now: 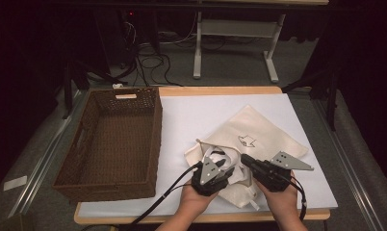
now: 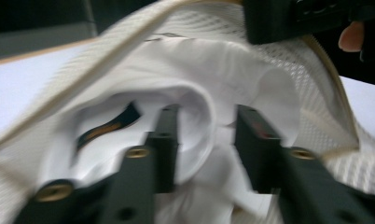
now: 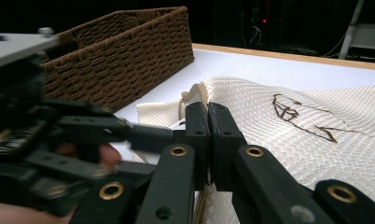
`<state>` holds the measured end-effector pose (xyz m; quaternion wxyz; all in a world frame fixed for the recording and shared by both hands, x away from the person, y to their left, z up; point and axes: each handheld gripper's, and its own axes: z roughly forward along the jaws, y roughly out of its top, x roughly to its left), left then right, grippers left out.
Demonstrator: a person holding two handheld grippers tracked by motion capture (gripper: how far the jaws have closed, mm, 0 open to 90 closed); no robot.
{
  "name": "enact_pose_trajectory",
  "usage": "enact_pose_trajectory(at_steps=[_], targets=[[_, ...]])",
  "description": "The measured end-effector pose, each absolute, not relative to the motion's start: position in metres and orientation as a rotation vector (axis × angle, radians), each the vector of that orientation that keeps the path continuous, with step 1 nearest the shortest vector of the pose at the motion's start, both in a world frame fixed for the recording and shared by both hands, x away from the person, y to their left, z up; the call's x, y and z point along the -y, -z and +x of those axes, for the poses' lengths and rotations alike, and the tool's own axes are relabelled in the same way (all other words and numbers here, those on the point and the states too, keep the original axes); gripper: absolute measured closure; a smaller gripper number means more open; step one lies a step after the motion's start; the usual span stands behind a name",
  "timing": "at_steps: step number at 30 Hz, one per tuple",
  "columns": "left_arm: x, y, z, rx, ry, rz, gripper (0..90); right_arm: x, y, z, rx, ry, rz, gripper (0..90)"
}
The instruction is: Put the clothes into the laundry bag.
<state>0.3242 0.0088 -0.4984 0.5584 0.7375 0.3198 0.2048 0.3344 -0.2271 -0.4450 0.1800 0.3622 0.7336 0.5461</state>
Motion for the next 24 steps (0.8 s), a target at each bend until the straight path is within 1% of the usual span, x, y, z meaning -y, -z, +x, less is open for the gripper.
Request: enact_pose_trajectory(at_steps=[2, 3, 8, 9, 10, 11, 12, 13, 15, 17, 18, 24], targets=[[-0.020, 0.503, 0.323, -0.776, -0.510, 1.749, 41.2, 0.227, 0.445, 0.334, -2.072, -1.544, 1.026, 88.3], [-0.025, 0.506, 0.324, -0.789, -0.503, 1.749, 39.7, 0.227, 0.445, 0.334, -2.071, -1.543, 1.028, 88.3], [-0.041, 0.517, 0.333, -0.865, -0.458, 1.769, 36.1, 0.225, 0.445, 0.333, -2.075, -1.538, 1.024, 88.2], [-0.041, 0.519, 0.334, -0.871, -0.457, 1.782, 36.7, 0.225, 0.446, 0.333, -2.075, -1.538, 1.025, 88.3], [-0.041, 0.520, 0.335, -0.872, -0.445, 1.798, 38.9, 0.225, 0.446, 0.333, -2.076, -1.539, 1.025, 88.2], [-0.040, 0.520, 0.335, -0.872, -0.431, 1.809, 43.0, 0.225, 0.446, 0.334, -2.076, -1.541, 1.024, 88.2], [-0.040, 0.520, 0.336, -0.874, -0.427, 1.815, 50.9, 0.225, 0.446, 0.334, -2.077, -1.541, 1.024, 88.2], [-0.039, 0.520, 0.336, -0.877, -0.416, 1.814, 56.0, 0.225, 0.446, 0.334, -2.077, -1.539, 1.026, 88.3], [-0.037, 0.519, 0.336, -0.876, -0.422, 1.824, 72.0, 0.225, 0.446, 0.334, -2.077, -1.538, 1.024, 88.3], [-0.034, 0.518, 0.336, -0.873, -0.431, 1.842, 83.9, 0.225, 0.446, 0.334, -2.077, -1.538, 1.025, 88.3], [-0.032, 0.517, 0.336, -0.874, -0.426, 1.848, 86.5, 0.225, 0.446, 0.334, -2.076, -1.541, 1.022, 88.3], [-0.014, 0.512, 0.342, -0.856, -0.404, 1.862, 87.5, 0.225, 0.446, 0.334, -2.076, -1.542, 1.020, 88.2]])
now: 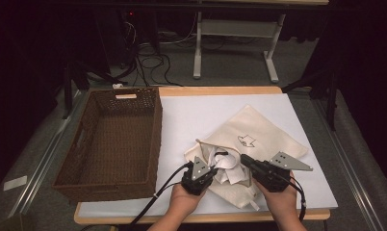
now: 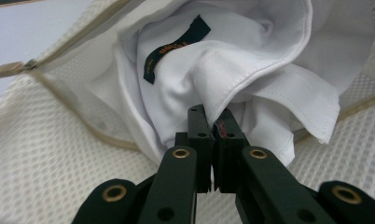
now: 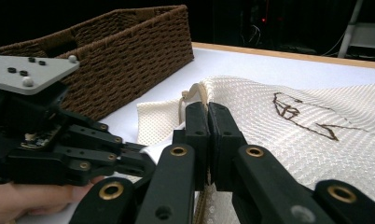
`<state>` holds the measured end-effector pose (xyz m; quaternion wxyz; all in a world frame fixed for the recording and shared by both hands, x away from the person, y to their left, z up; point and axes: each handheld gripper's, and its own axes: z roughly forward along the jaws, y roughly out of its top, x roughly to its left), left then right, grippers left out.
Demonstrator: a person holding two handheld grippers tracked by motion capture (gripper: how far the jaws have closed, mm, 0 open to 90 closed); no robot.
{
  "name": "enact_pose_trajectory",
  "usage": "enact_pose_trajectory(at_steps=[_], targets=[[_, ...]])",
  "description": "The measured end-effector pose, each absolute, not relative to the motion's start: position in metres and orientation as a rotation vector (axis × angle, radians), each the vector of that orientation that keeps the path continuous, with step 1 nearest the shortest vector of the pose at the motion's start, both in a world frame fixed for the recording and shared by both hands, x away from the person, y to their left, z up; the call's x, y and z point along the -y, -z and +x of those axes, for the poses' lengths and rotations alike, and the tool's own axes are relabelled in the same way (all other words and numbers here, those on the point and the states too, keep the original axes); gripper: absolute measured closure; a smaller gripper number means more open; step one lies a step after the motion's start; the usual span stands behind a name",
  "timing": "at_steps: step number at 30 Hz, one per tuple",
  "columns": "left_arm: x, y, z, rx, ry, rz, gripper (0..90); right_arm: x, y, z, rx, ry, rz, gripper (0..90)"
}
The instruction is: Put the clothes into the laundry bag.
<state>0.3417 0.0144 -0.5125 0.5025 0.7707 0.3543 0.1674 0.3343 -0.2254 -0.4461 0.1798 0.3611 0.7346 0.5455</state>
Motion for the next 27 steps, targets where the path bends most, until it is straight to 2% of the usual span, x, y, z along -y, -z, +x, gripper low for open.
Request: enact_pose_trajectory(at_steps=[14, 20, 27], targets=[[0.033, 0.500, 0.379, -0.875, -0.379, 1.839, 87.6, 0.230, 0.445, 0.334, -2.060, -1.561, 1.028, 88.3], [0.035, 0.485, 0.382, -0.828, -0.421, 1.815, 87.6, 0.232, 0.444, 0.334, -2.052, -1.577, 1.033, 88.3], [0.030, 0.484, 0.385, -0.830, -0.440, 1.804, 87.7, 0.232, 0.444, 0.333, -2.055, -1.574, 1.034, 88.3]])
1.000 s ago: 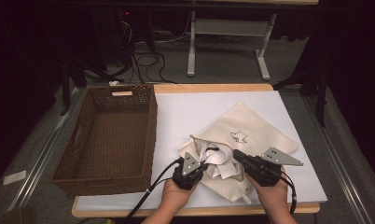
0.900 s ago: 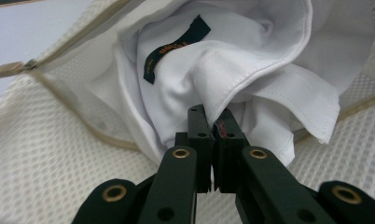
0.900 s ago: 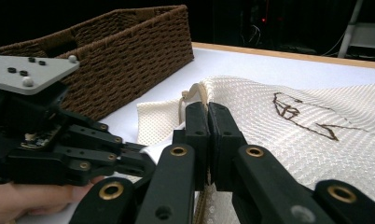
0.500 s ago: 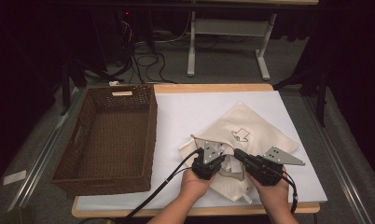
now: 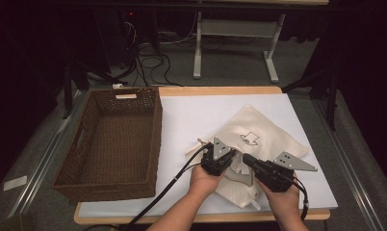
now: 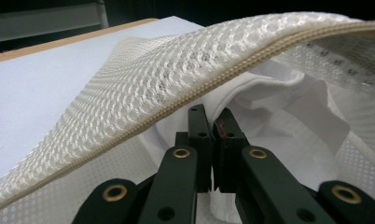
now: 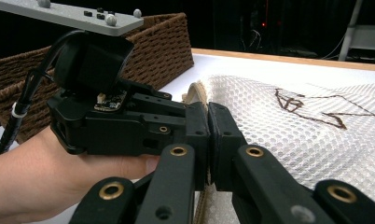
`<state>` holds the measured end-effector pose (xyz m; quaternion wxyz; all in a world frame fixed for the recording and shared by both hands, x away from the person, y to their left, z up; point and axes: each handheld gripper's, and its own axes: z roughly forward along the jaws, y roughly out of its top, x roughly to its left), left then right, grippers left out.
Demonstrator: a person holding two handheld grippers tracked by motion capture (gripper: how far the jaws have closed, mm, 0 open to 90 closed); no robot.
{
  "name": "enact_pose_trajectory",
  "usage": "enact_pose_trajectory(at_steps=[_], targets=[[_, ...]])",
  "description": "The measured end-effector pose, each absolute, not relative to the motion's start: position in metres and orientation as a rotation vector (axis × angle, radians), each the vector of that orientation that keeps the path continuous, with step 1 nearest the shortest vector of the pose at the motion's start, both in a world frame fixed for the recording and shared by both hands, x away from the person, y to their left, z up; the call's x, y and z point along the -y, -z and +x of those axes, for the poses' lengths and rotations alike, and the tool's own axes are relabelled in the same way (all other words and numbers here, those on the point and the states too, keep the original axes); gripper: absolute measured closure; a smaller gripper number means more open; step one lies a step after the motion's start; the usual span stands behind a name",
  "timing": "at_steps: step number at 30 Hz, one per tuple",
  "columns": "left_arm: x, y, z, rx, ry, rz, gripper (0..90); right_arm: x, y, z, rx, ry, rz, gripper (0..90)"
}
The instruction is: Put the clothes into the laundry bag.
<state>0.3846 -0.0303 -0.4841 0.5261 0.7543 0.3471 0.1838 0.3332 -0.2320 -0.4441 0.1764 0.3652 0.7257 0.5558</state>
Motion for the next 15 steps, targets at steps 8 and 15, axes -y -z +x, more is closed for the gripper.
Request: enact_pose_trajectory(at_steps=[8, 15], targets=[[0.040, 0.491, 0.391, -0.843, -0.427, 1.777, 87.5, 0.232, 0.445, 0.332, -2.053, -1.573, 1.040, 88.3], [0.047, 0.496, 0.398, -0.841, -0.420, 1.785, 87.4, 0.233, 0.446, 0.332, -2.057, -1.574, 1.046, 88.3]])
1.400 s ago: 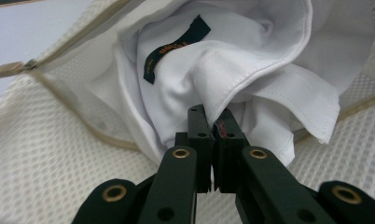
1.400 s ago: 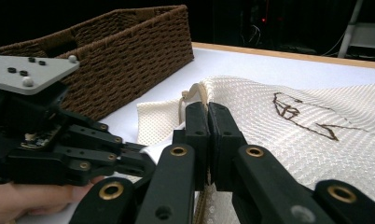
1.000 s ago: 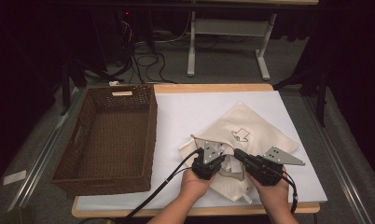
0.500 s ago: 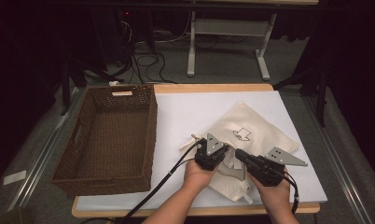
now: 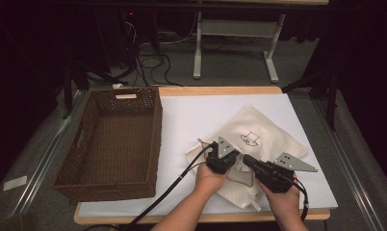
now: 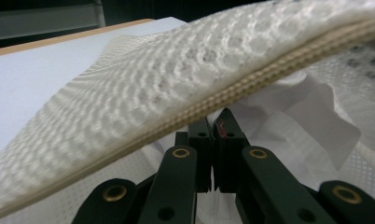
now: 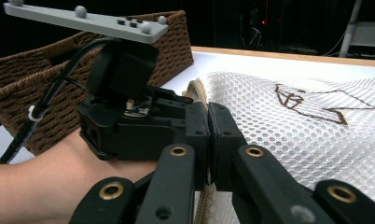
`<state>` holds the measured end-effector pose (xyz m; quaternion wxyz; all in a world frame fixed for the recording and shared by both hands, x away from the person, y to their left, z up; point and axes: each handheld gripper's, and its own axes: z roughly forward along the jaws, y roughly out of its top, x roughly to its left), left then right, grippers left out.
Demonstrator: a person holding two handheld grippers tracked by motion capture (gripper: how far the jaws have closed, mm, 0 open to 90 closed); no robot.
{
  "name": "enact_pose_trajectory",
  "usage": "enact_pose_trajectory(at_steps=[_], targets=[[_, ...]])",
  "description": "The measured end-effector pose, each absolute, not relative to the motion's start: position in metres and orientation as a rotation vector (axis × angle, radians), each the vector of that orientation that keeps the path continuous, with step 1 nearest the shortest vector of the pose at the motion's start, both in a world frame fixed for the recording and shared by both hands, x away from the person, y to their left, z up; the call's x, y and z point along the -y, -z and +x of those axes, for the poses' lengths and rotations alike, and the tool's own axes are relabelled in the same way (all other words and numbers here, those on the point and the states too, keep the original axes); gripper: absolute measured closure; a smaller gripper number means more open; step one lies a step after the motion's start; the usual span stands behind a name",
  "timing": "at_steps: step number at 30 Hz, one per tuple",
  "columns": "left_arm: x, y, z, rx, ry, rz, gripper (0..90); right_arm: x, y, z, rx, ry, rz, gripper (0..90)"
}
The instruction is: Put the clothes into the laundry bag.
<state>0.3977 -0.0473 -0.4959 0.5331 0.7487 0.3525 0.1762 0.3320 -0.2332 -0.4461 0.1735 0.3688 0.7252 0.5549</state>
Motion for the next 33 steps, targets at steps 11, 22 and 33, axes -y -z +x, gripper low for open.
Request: enact_pose_trajectory(at_steps=[11, 22, 33], targets=[[0.037, 0.492, 0.388, -0.817, -0.411, 1.795, 61.8, 0.232, 0.447, 0.332, -2.064, -1.562, 1.039, 88.3], [0.010, 0.489, 0.363, -0.820, -0.441, 1.790, 47.0, 0.232, 0.448, 0.332, -2.071, -1.557, 1.049, 88.3], [-0.041, 0.474, 0.321, -0.791, -0.504, 1.798, 46.5, 0.232, 0.448, 0.330, -2.089, -1.561, 1.053, 88.3]])
